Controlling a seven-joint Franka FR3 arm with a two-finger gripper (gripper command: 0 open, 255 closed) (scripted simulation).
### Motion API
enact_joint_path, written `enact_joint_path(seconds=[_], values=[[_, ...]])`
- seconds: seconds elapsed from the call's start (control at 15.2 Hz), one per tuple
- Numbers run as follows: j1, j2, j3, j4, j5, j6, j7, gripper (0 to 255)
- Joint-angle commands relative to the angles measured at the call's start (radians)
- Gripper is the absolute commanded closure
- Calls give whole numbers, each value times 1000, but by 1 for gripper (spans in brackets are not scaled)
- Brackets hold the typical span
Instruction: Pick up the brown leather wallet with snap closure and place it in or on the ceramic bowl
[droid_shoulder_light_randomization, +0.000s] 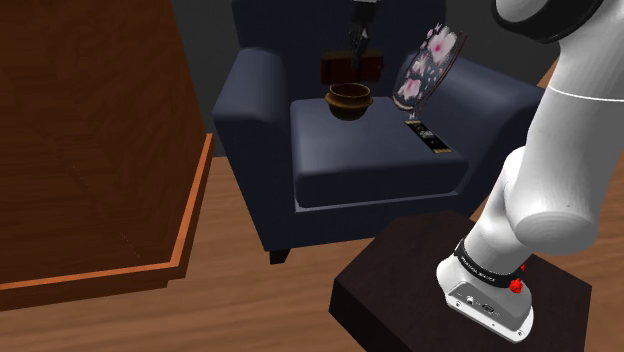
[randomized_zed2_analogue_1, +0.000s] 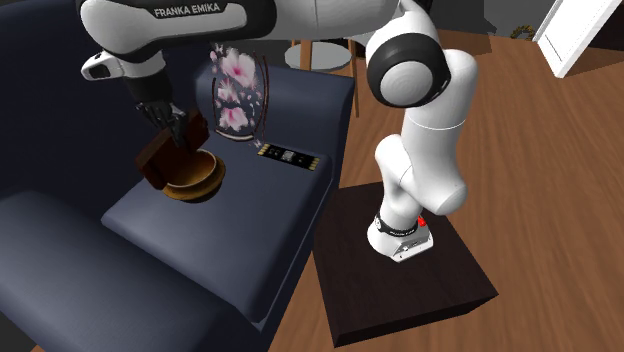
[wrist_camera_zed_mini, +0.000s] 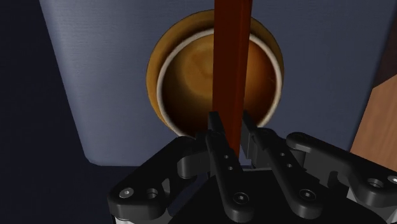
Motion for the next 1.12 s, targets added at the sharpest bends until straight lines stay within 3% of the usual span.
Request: enact_joint_path(seconds=[0.0, 0.53, 0.59, 0.92, 1.06], values=[[4, -6, 1, -33, -3, 29, 1, 255], [5, -8, 2, -46, -4, 41, 0, 255], [5, -8, 2, -46, -4, 41, 0, 0], [5, -8, 2, -46, -4, 41, 1, 0], [-6, 7, -2, 37, 4, -31, -3, 0]])
